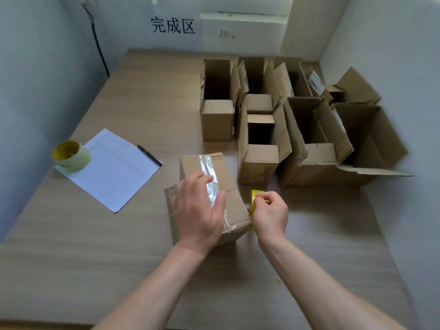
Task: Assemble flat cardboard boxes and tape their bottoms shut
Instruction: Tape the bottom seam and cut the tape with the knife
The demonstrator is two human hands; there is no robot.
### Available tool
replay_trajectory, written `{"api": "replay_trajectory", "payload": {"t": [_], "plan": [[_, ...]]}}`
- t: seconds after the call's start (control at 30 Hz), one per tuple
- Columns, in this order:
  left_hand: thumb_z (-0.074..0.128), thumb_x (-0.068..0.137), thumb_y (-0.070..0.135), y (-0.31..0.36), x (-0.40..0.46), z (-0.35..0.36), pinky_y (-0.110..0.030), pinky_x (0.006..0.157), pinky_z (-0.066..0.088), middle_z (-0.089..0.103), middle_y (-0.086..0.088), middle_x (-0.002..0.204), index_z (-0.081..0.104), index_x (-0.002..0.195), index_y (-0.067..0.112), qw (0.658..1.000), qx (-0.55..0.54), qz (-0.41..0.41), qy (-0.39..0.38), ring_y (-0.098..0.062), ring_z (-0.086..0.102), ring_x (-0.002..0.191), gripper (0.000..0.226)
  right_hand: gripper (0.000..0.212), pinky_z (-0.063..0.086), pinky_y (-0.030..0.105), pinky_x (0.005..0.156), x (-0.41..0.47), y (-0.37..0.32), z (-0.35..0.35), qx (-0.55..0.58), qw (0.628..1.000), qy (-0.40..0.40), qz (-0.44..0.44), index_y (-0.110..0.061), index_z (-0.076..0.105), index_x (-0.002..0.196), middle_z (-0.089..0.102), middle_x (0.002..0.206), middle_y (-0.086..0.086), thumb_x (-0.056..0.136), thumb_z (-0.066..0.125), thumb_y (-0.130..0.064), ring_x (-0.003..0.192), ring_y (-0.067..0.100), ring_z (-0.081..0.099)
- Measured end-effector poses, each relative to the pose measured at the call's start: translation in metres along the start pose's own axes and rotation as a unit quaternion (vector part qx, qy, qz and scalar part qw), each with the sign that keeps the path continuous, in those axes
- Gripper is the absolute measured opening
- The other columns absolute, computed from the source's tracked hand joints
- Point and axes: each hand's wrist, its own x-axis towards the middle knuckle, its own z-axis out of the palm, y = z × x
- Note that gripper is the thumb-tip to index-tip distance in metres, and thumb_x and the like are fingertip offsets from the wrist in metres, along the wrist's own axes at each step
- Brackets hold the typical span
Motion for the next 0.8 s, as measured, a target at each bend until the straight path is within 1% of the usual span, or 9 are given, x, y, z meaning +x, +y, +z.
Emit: {"api": "replay_trajectory", "payload": {"t": [0.07, 0.13, 0.23, 0.3, 0.43, 0.57, 0.67, 0.73, 0.8], "plan": [[0.054, 0.087, 0.051, -0.016, -0.022, -0.008, -0.039, 0.105, 0.032, 0.038, -0.008, 0.147, 0.044, 0.136, 0.019, 0.994, 0.062, -0.088, -0.025, -0.026, 0.036, 0.134, 0.059, 0.016, 0.053, 0.037, 0.074, -0.009, 0.002, 0.015, -0.008, 1.000, 0.029, 0.003, -0.023, 0.062, 0.074, 0.065, 0.075, -0.006, 0.085, 0.057, -0.014, 0.081, 0.023, 0.065], [0.056, 0.092, 0.046, -0.024, -0.045, -0.005, -0.036, 0.114, 0.025, 0.024, -0.008, 0.158, 0.031, 0.149, 0.016, 0.975, -0.019, -0.204, -0.090, -0.023, 0.024, 0.145, 0.069, 0.014, 0.048, 0.033, 0.074, -0.020, 0.004, 0.030, -0.033, 0.999, 0.043, -0.004, -0.024, 0.060, 0.078, 0.063, 0.078, -0.009, 0.088, 0.055, -0.016, 0.083, 0.022, 0.061], [0.059, 0.094, 0.029, -0.029, -0.051, 0.005, -0.036, 0.116, 0.029, 0.036, -0.006, 0.155, 0.034, 0.149, 0.013, 0.958, -0.111, -0.260, -0.043, -0.019, 0.032, 0.143, 0.062, 0.011, 0.047, 0.034, 0.079, -0.033, 0.008, 0.045, -0.070, 0.996, 0.046, -0.005, -0.025, 0.060, 0.087, 0.062, 0.087, -0.005, 0.092, 0.052, -0.019, 0.085, 0.022, 0.056], [0.057, 0.096, 0.028, -0.036, -0.047, 0.008, -0.035, 0.116, 0.030, 0.040, -0.006, 0.152, 0.038, 0.147, 0.010, 0.962, -0.109, -0.248, -0.027, -0.019, 0.035, 0.142, 0.058, 0.011, 0.045, 0.033, 0.079, -0.032, 0.009, 0.047, -0.080, 0.995, 0.059, 0.004, -0.023, 0.061, 0.089, 0.062, 0.089, -0.003, 0.092, 0.052, -0.017, 0.086, 0.023, 0.055], [0.055, 0.096, 0.034, -0.047, -0.039, 0.005, -0.023, 0.115, 0.024, 0.040, -0.007, 0.152, 0.040, 0.147, 0.012, 0.976, -0.086, -0.185, -0.080, -0.019, 0.032, 0.144, 0.057, 0.010, 0.039, 0.029, 0.074, -0.033, 0.009, 0.048, -0.075, 0.995, 0.068, 0.010, -0.023, 0.061, 0.089, 0.060, 0.086, -0.004, 0.092, 0.053, -0.017, 0.084, 0.023, 0.054], [0.065, 0.092, 0.025, -0.062, -0.014, -0.016, -0.025, 0.114, 0.029, 0.047, -0.003, 0.147, 0.048, 0.142, 0.013, 0.971, -0.095, -0.112, -0.187, -0.016, 0.039, 0.139, 0.054, 0.015, 0.050, 0.033, 0.073, -0.033, 0.012, 0.038, -0.022, 0.999, 0.040, 0.011, -0.026, 0.061, 0.080, 0.063, 0.083, -0.008, 0.092, 0.058, -0.017, 0.085, 0.019, 0.061], [0.073, 0.085, 0.024, -0.078, 0.020, -0.044, -0.022, 0.101, 0.037, 0.057, 0.001, 0.136, 0.065, 0.123, 0.019, 0.960, -0.025, -0.045, -0.277, -0.019, 0.052, 0.126, 0.039, 0.018, 0.057, 0.043, 0.077, -0.023, 0.015, 0.019, 0.017, 0.998, 0.059, 0.027, -0.025, 0.064, 0.075, 0.065, 0.079, -0.004, 0.087, 0.061, -0.011, 0.083, 0.024, 0.064], [0.070, 0.078, 0.041, -0.071, 0.037, -0.055, -0.031, 0.093, 0.043, 0.055, 0.005, 0.133, 0.067, 0.110, 0.030, 0.946, 0.119, -0.041, -0.299, -0.020, 0.050, 0.123, 0.034, 0.019, 0.057, 0.044, 0.077, -0.017, 0.018, 0.006, 0.028, 0.996, 0.075, 0.031, -0.024, 0.065, 0.074, 0.065, 0.078, -0.003, 0.085, 0.062, -0.010, 0.080, 0.024, 0.064], [0.059, 0.062, 0.073, -0.047, 0.042, -0.049, -0.040, 0.088, 0.045, 0.050, 0.005, 0.123, 0.057, 0.110, 0.032, 0.923, 0.240, -0.038, -0.300, -0.022, 0.045, 0.118, 0.063, 0.019, 0.057, 0.040, 0.073, -0.014, 0.018, -0.002, 0.044, 0.995, 0.087, 0.033, -0.024, 0.065, 0.074, 0.065, 0.077, -0.002, 0.085, 0.062, -0.009, 0.077, 0.023, 0.063]]}}
